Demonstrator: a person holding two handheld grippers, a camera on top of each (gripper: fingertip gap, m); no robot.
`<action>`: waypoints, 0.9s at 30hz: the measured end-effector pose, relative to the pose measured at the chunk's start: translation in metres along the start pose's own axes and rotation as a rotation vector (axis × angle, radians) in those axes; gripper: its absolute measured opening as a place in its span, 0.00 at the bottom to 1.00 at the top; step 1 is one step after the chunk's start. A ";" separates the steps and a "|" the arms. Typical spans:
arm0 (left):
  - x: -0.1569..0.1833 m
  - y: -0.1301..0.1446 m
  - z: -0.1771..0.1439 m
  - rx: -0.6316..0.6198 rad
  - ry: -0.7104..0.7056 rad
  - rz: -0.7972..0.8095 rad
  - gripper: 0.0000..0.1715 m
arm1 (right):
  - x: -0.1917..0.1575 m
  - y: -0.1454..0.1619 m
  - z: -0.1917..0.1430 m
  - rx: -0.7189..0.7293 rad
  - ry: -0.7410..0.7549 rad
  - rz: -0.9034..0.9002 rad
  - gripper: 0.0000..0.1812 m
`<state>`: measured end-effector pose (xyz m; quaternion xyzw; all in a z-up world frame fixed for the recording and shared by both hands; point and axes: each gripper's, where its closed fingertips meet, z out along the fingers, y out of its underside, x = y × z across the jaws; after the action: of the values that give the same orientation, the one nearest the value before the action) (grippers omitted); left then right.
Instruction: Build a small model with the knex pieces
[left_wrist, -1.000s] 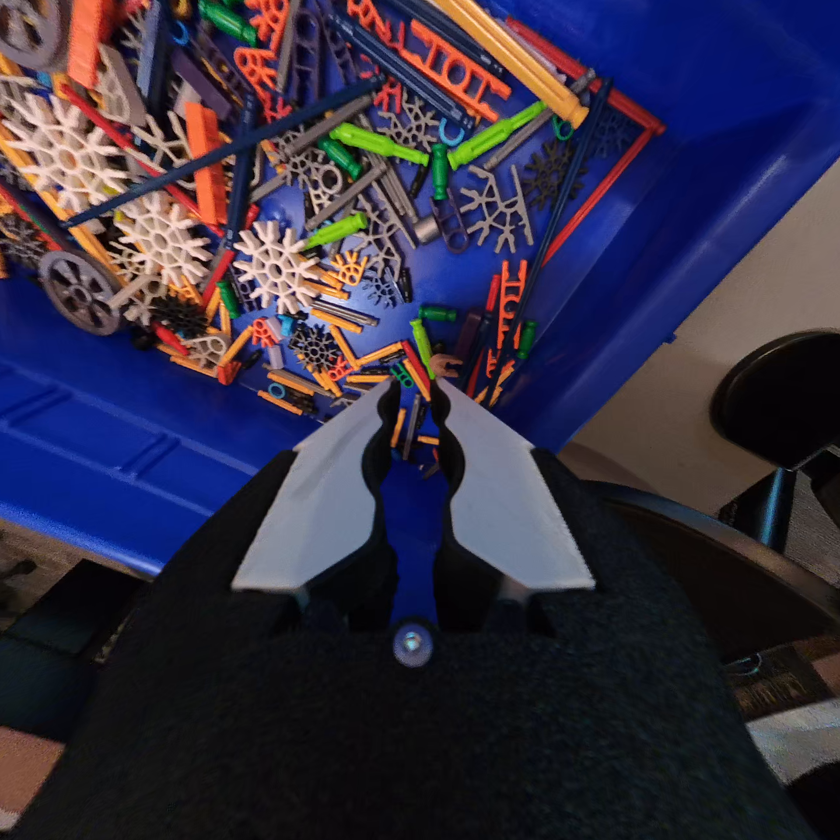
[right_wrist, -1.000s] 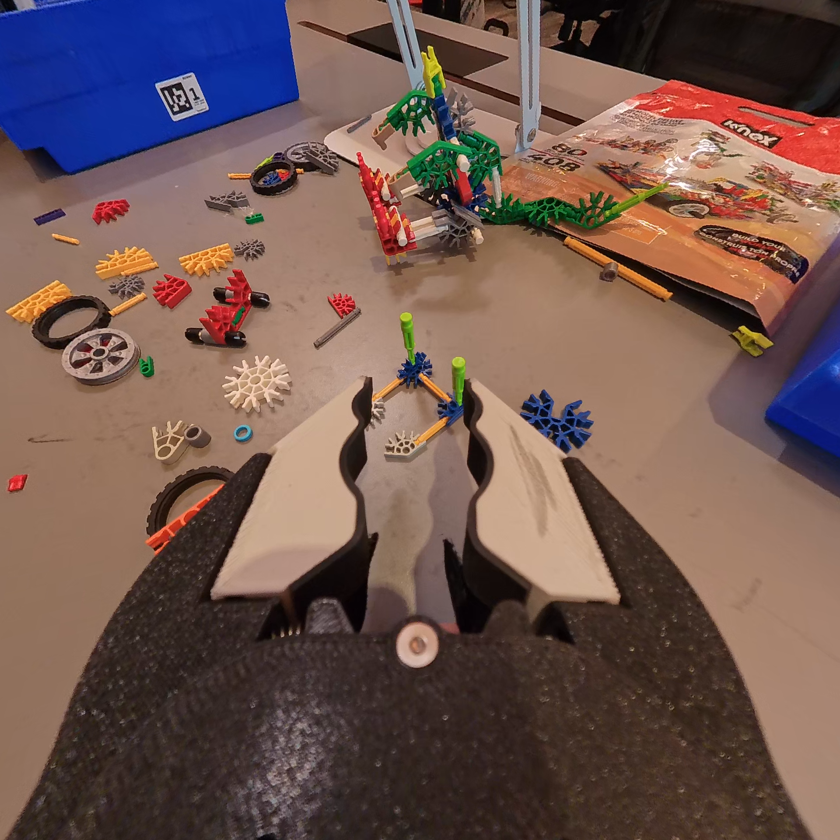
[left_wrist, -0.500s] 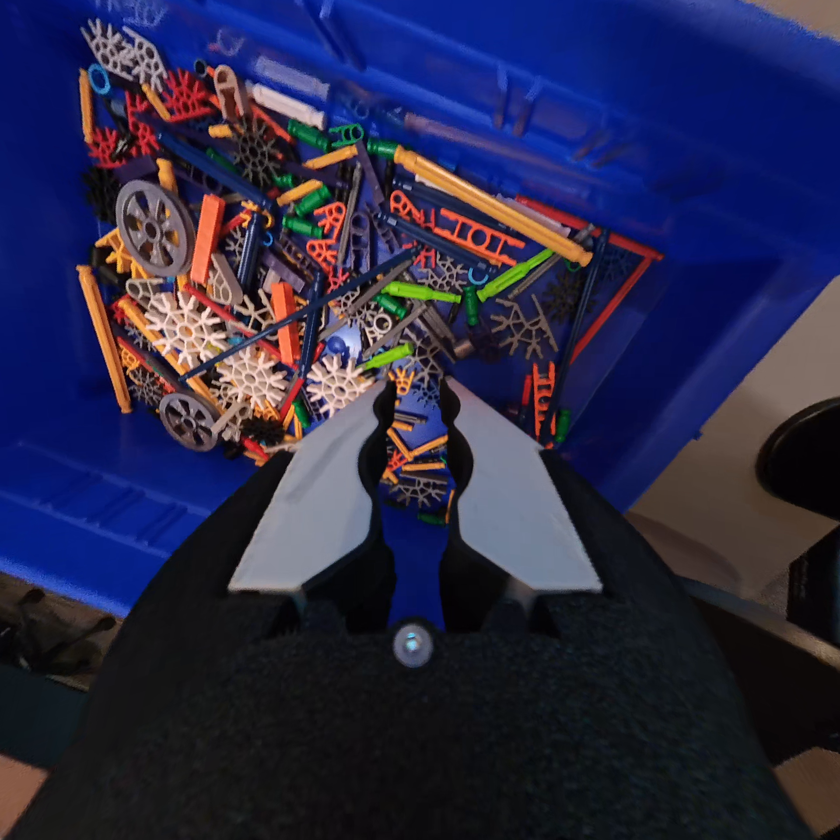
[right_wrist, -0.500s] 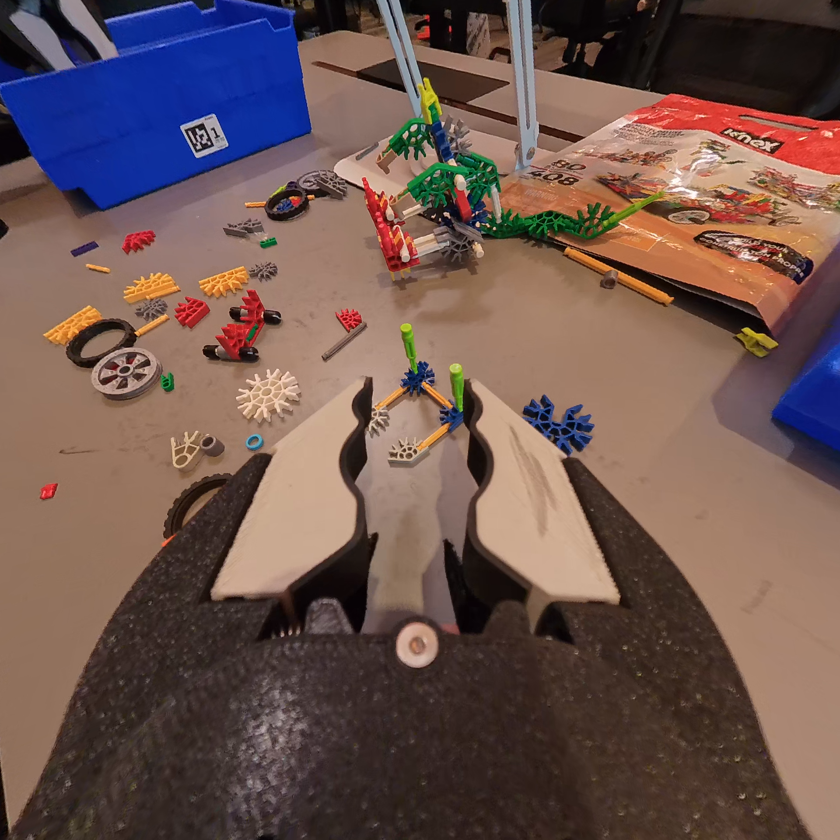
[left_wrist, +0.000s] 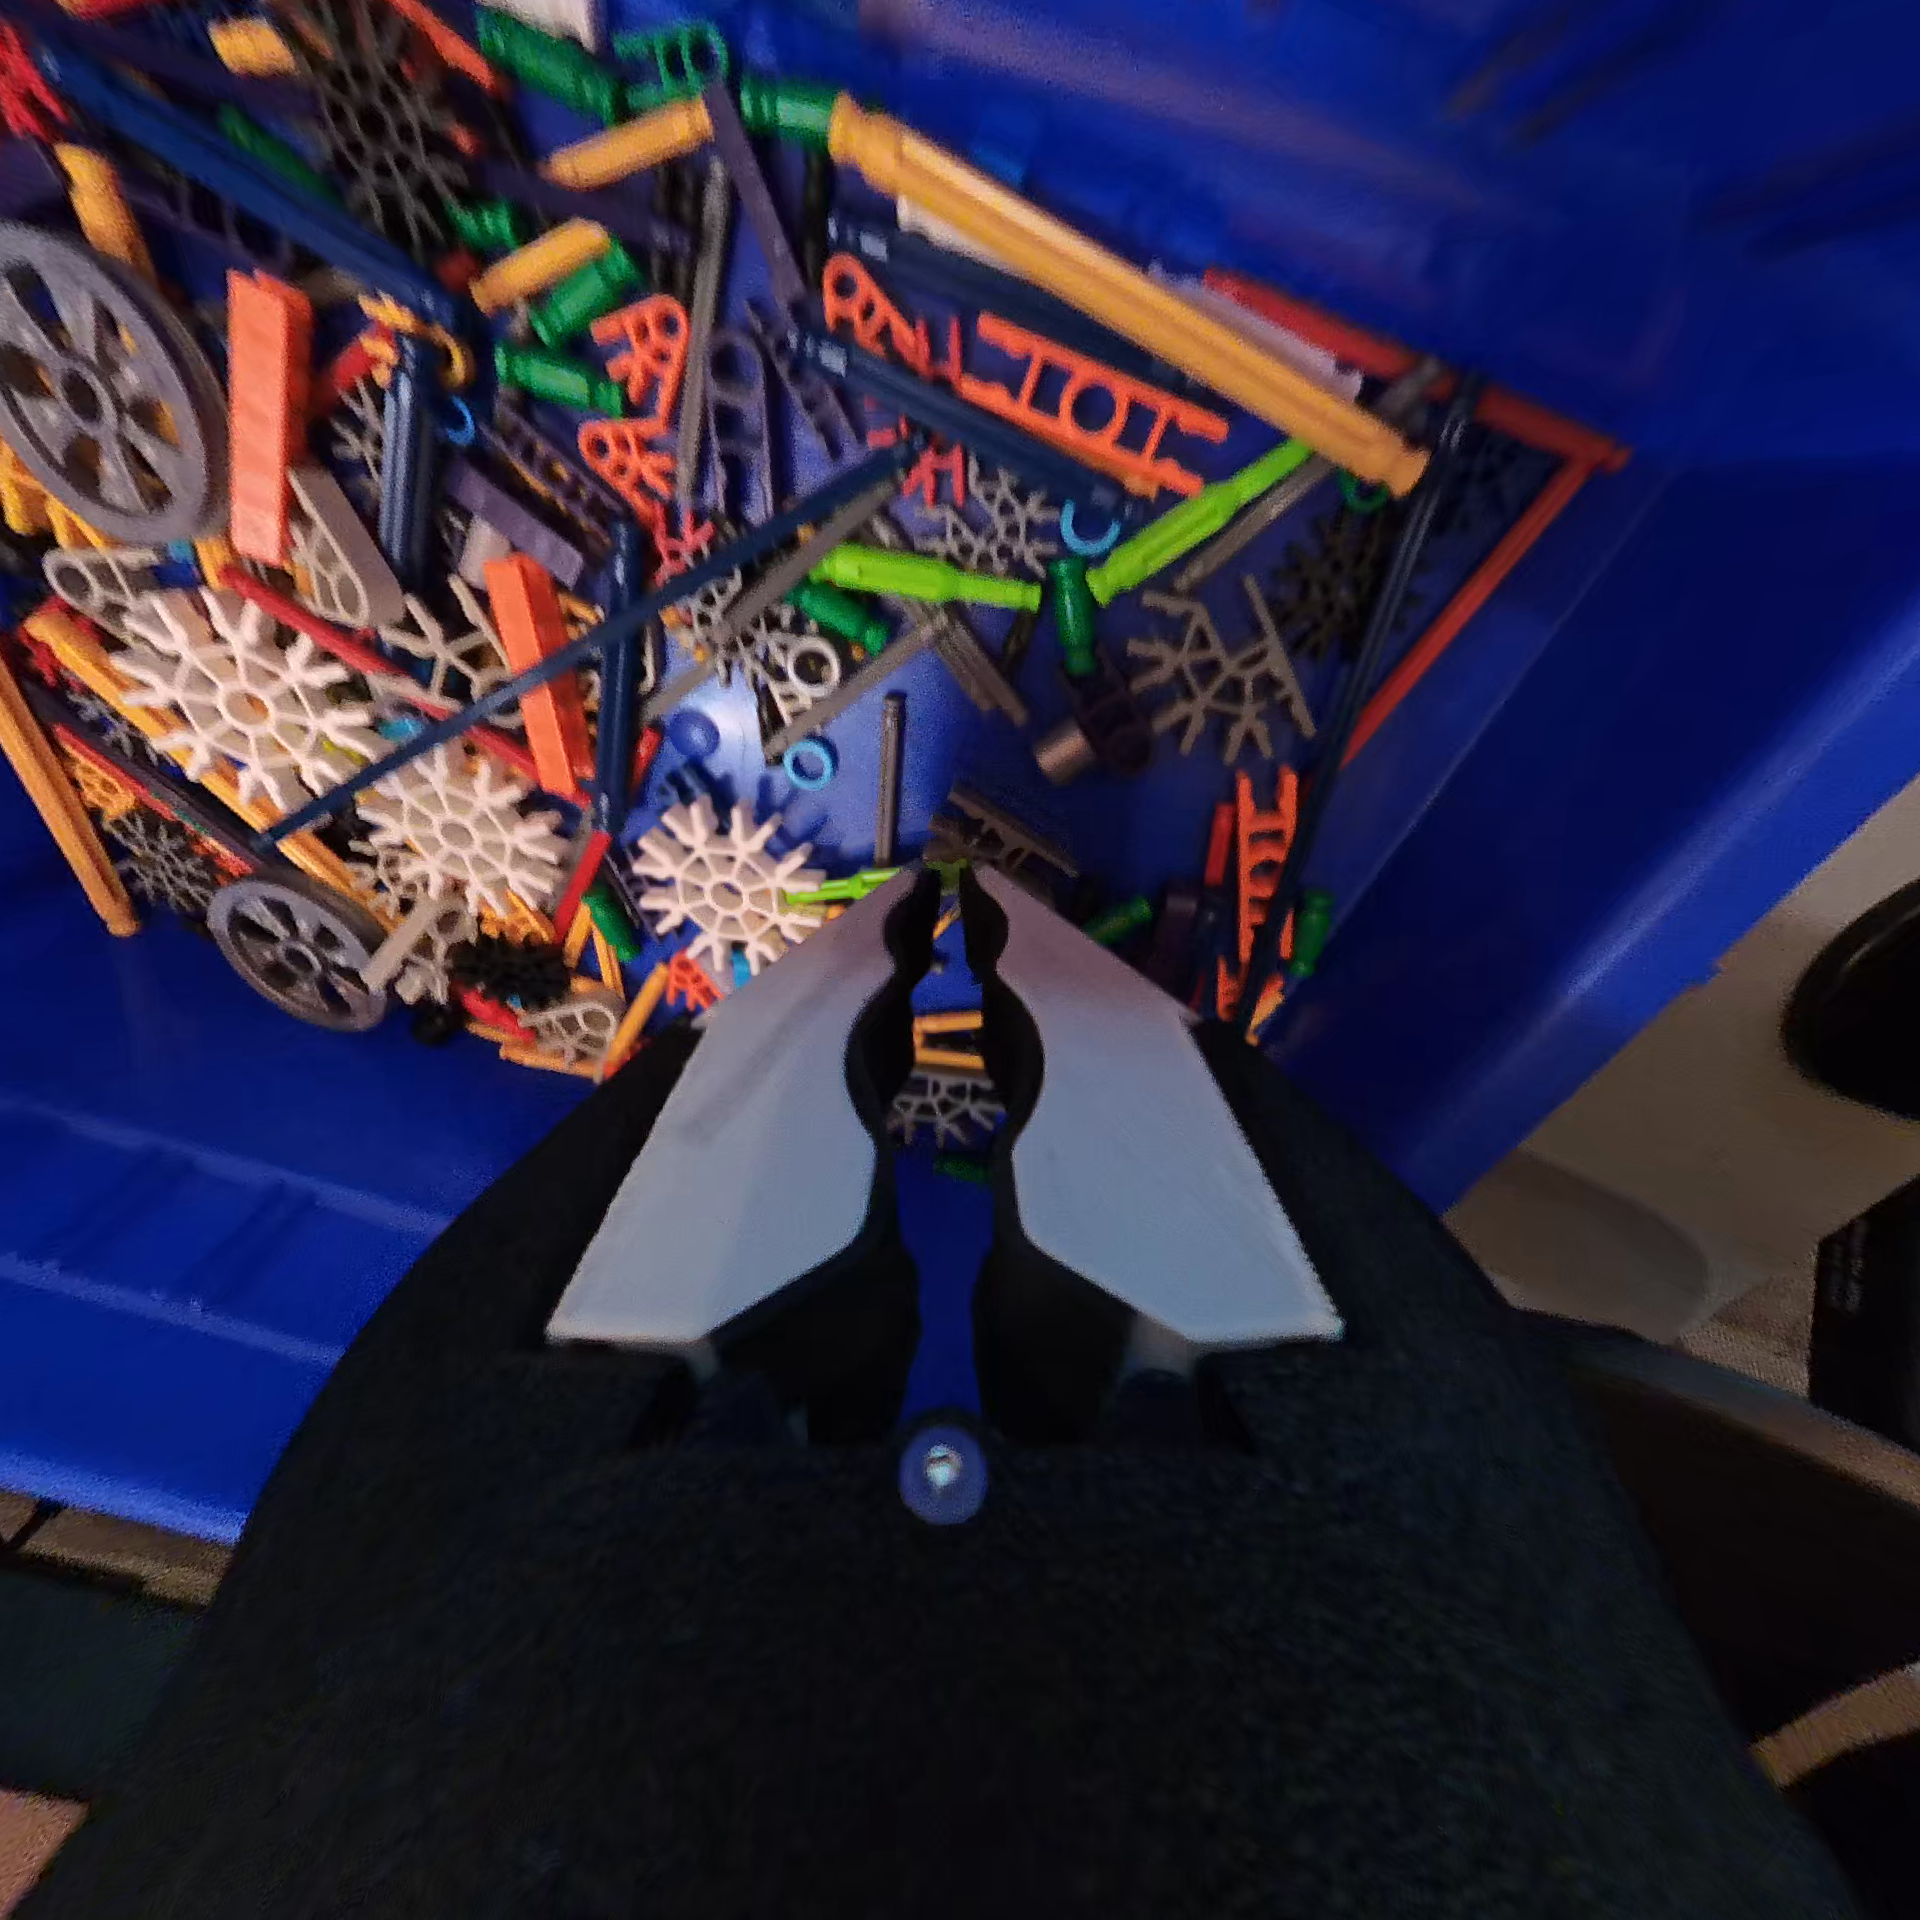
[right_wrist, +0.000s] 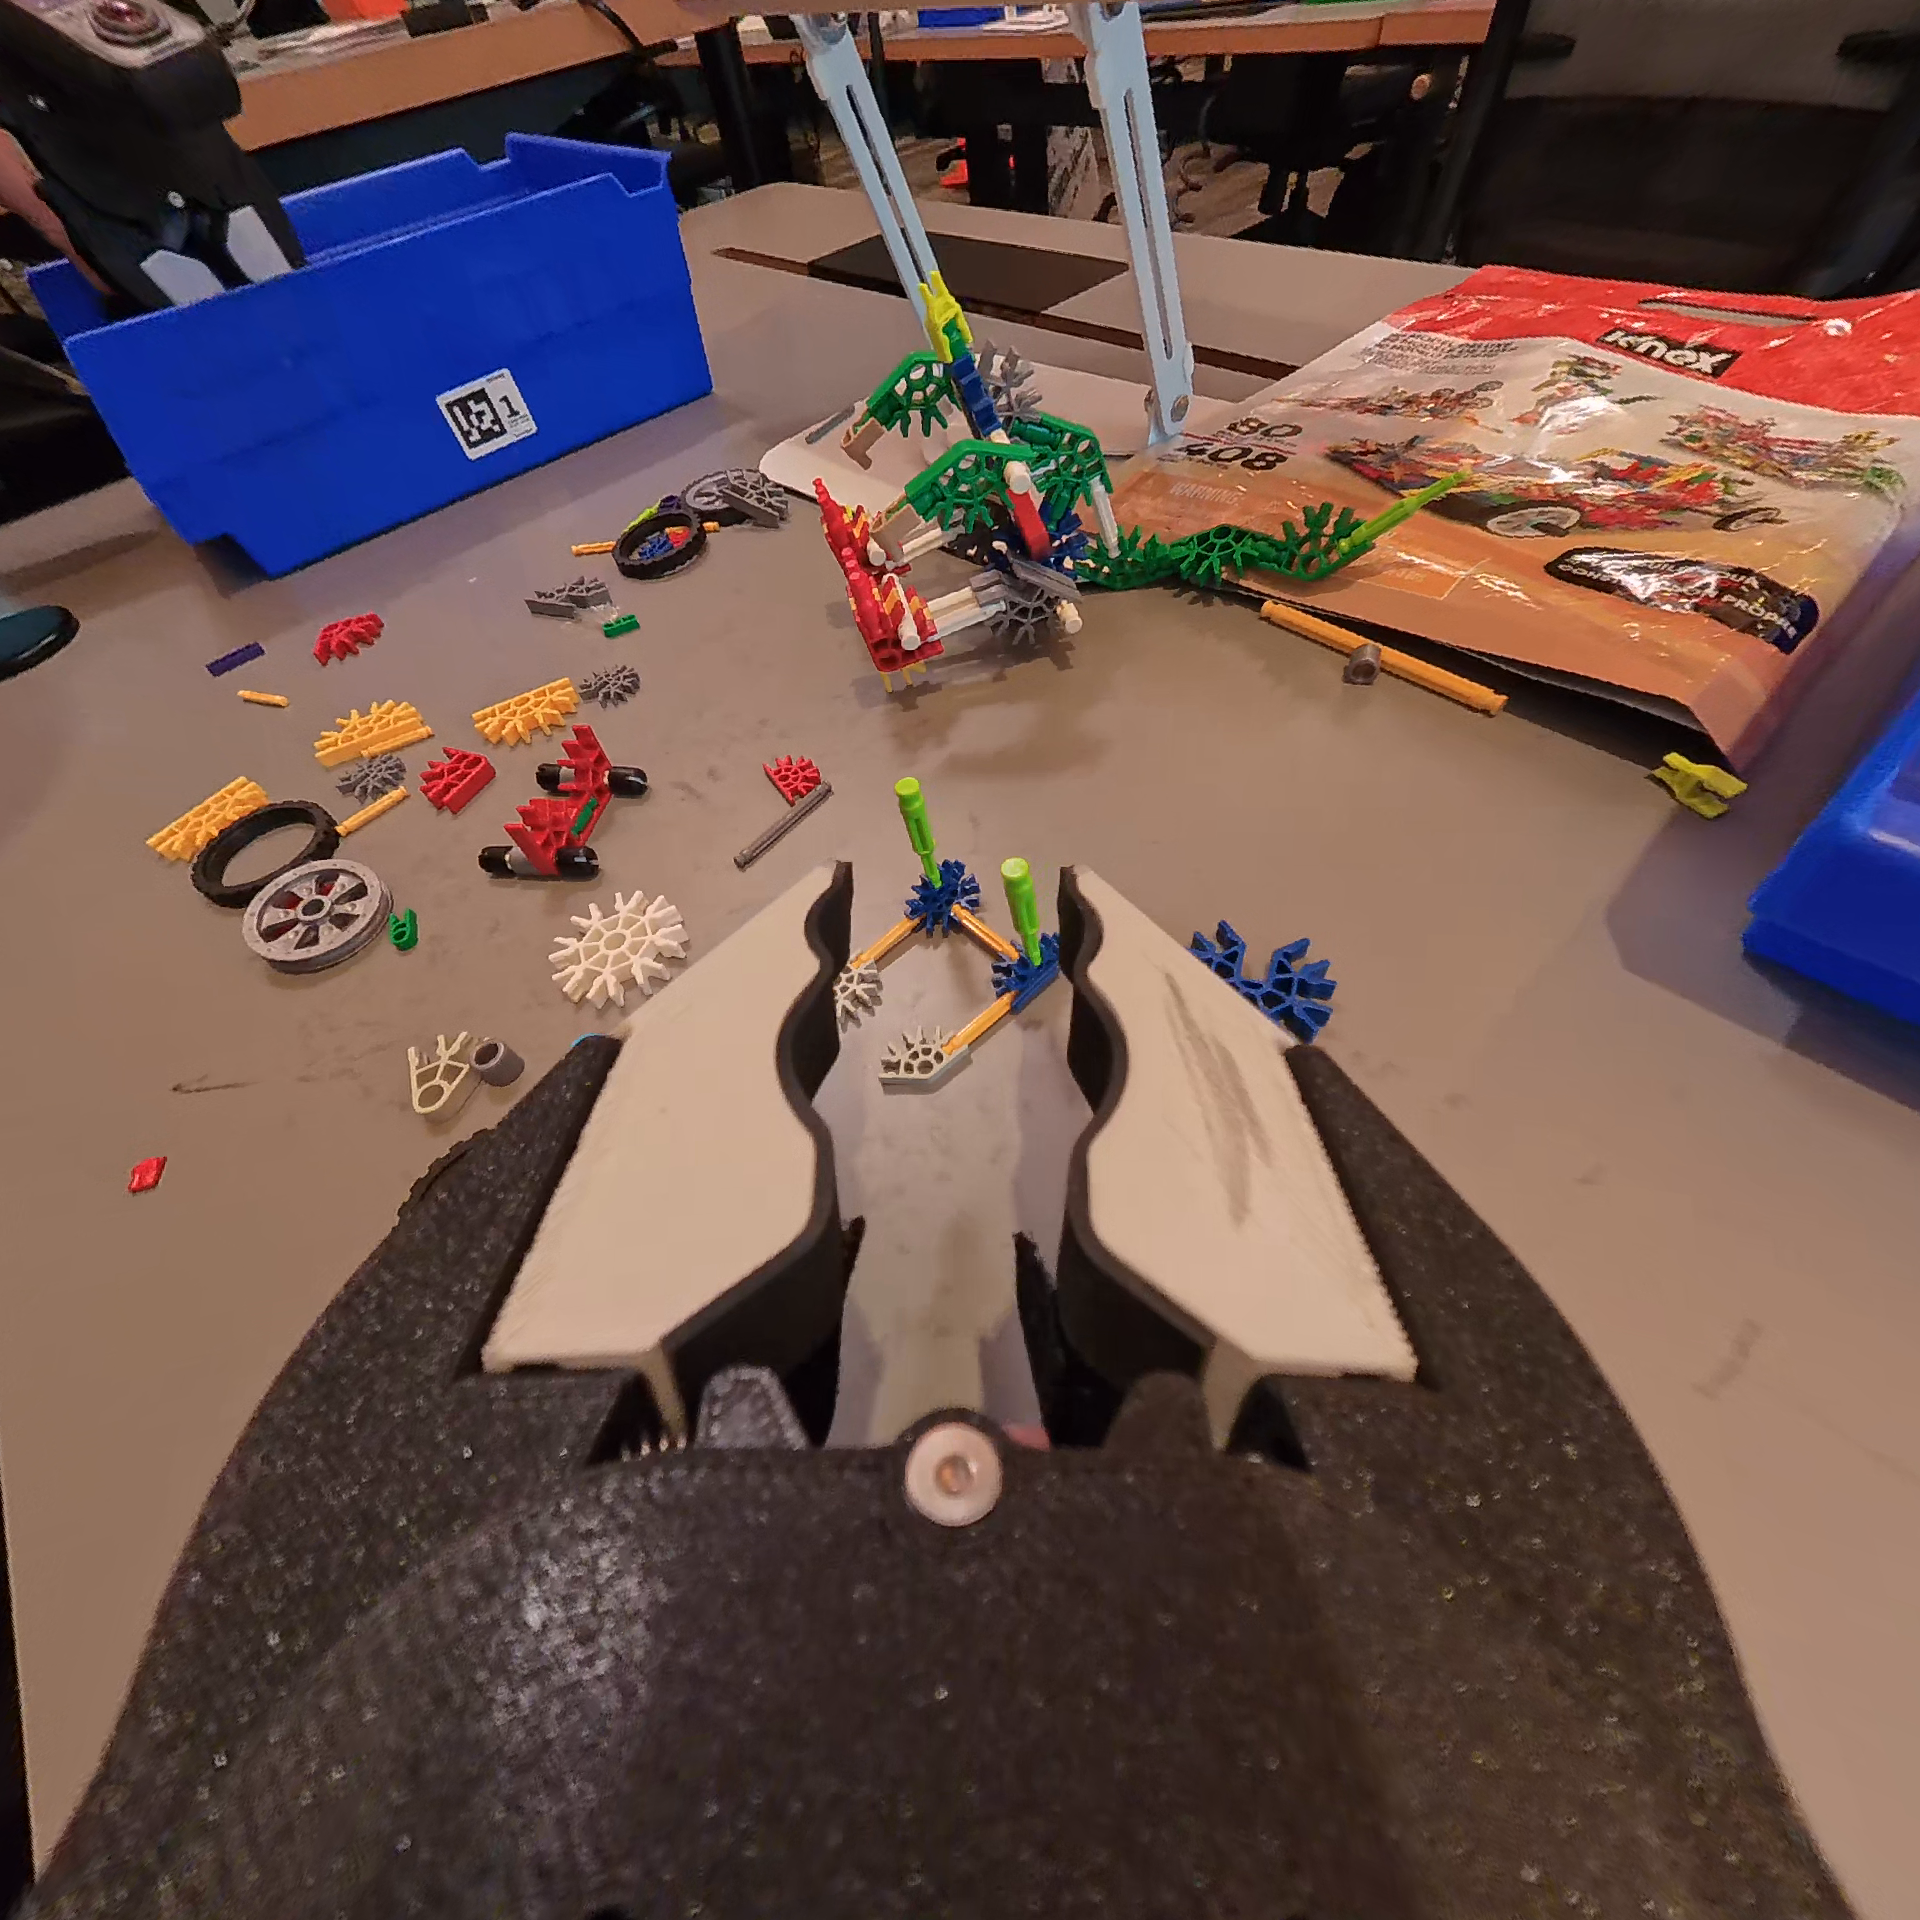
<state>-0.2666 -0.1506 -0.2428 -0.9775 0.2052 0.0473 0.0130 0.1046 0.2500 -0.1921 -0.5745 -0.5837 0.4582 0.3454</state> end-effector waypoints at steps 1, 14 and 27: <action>0.000 0.004 0.000 -0.016 -0.007 0.001 0.01 | 0.000 0.000 0.000 0.000 0.000 0.001 0.22; -0.006 -0.021 -0.022 0.143 -0.071 0.037 0.07 | 0.004 -0.006 -0.004 0.050 0.014 0.013 0.21; 0.013 -0.040 -0.019 0.235 -0.011 0.129 0.15 | 0.012 -0.005 -0.001 0.032 0.058 0.035 0.21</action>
<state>-0.2370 -0.1204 -0.2252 -0.9537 0.2718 0.0288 0.1256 0.1025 0.2626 -0.1887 -0.5922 -0.5558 0.4564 0.3634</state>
